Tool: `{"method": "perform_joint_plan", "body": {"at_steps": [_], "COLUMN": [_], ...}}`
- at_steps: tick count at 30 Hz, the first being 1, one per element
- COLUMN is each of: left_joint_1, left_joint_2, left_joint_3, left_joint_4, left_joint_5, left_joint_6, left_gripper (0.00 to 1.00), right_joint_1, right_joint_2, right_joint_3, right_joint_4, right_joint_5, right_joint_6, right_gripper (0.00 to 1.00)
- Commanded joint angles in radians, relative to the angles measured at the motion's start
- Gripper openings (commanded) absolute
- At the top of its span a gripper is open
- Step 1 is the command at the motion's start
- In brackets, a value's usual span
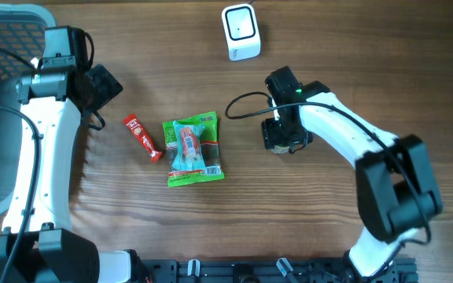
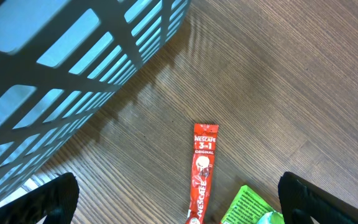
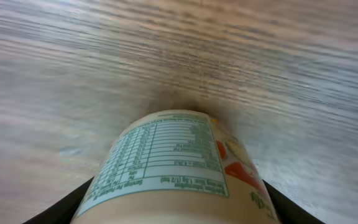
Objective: Scan the item barcode
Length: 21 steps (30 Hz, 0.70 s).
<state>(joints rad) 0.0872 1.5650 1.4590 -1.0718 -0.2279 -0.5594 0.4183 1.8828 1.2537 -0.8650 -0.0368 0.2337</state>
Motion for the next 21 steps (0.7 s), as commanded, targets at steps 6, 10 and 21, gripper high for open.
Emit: {"method": "perform_joint_plan", "body": {"at_steps": [6, 10, 21], "left_joint_1": [0.009, 0.009, 0.009], "left_joint_2": [-0.005, -0.005, -0.005], "left_joint_3": [0.014, 0.014, 0.014], "left_joint_4": [0.002, 0.002, 0.002], "left_joint_5": [-0.016, -0.016, -0.016], "left_joint_6": [0.005, 0.005, 0.005], "left_gripper": [1.0, 1.0, 1.0], "right_joint_1": [0.001, 0.001, 0.0], "right_joint_2": [-0.321, -0.43, -0.51], "right_joint_3": [0.036, 0.036, 0.059], "right_joint_4": [-0.011, -0.011, 0.2], "right_joint_5": [-0.017, -0.07, -0.096], "right_joint_6": [0.005, 0.006, 0.006], "right_gripper": [0.04, 0.04, 0.04]}}
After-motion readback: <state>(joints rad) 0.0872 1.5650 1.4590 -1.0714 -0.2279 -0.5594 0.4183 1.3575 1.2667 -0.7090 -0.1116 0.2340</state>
